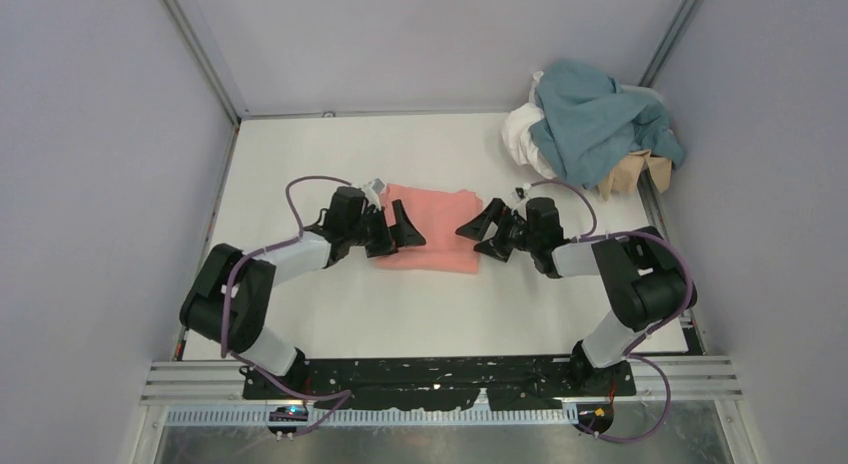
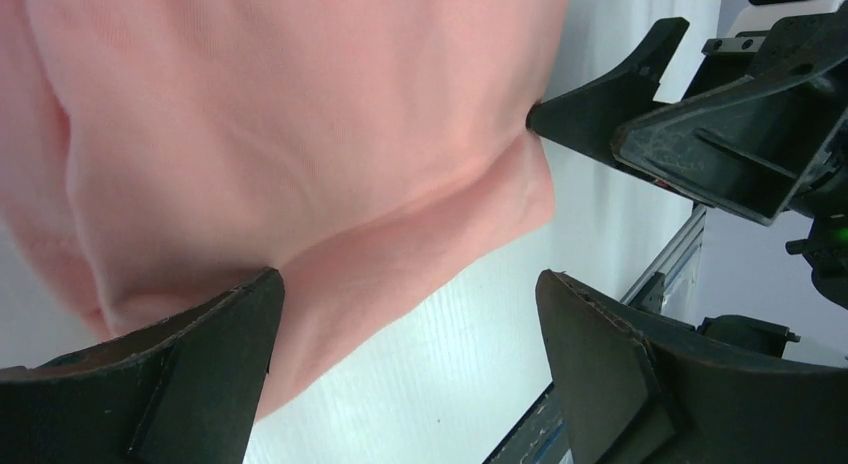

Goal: Fold and stack the t-shirts
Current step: Smooth out wrinkles on the folded tshirt, then put the neatly folded tshirt into the corner of the board with the left arm

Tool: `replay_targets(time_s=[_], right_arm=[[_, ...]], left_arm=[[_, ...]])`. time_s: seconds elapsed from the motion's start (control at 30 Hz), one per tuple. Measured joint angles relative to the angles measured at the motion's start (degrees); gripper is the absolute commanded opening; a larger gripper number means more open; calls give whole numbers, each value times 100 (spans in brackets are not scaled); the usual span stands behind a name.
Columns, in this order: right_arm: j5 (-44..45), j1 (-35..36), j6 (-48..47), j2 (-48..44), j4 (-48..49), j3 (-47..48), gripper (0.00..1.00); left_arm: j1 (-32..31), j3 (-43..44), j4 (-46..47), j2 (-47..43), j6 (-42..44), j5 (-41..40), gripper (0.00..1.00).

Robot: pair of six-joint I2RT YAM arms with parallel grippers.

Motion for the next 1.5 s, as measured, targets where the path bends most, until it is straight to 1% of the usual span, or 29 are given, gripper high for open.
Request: replay_targets(time_s=[0.07, 0.17, 0.27, 0.3, 0.37, 0.43, 0.53, 0.6, 0.7, 0.77, 0.83, 0.93, 1.03, 1.07, 1.2, 1.3, 1.5], right_arm=[[57, -26, -144, -164, -295, -7, 95], [203, -31, -452, -629, -914, 13, 95], [516, -31, -911, -1294, -1814, 258, 95], [599, -31, -1032, -1482, -1998, 330, 95], [872, -31, -1342, -1967, -2354, 496, 95], [992, -31, -1495, -2162, -2503, 553, 95], [1139, -31, -1711, -2312, -2793, 573, 95], [1237, -31, -1816, -2317, -3034, 573, 95], [1320, -31, -1926, -2319, -3283, 573, 95], [1357, -31, -1967, -2321, -3373, 573, 95], [1384, -31, -2006, -2321, -3414, 573, 95], [1416, -39, -2039, -2321, -3445, 573, 95], [1475, -59, -2050, -2321, -3480, 573, 95], [1493, -76, -2055, -2321, -3491, 573, 95], [1517, -149, -2063, -2321, -3510, 573, 95], [1530, -195, -2070, -2321, -3530, 573, 95], [1626, -229, -2151, -2354, -3558, 570, 95]], left_arm=[[20, -50, -236, -295, 81, -59, 99], [35, 15, -828, -846, 299, -492, 100], [116, 413, -1467, -975, 492, -1001, 99], [181, 584, -1606, -898, 551, -1126, 100], [332, 935, -1812, -634, 595, -1335, 95], [450, 1388, -2081, -186, 638, -1460, 90], [544, 1954, -2356, 511, 726, -1602, 81], [553, 2243, -2535, 951, 761, -1672, 70], [553, 2470, -2809, 1412, 844, -1716, 68], [553, 2544, -2900, 1563, 850, -1690, 64], [553, 2673, -2905, 1644, 866, -1628, 55], [549, 2861, -2887, 1871, 866, -1506, 35], [479, 2962, -2885, 2015, 844, -1456, 12], [446, 2975, -2883, 2046, 861, -1456, 1], [378, 3077, -2918, 2116, 883, -1408, 0], [363, 3230, -3121, 2151, 914, -1547, 0], [380, 4164, -4048, 2229, 1364, -2564, 0]])
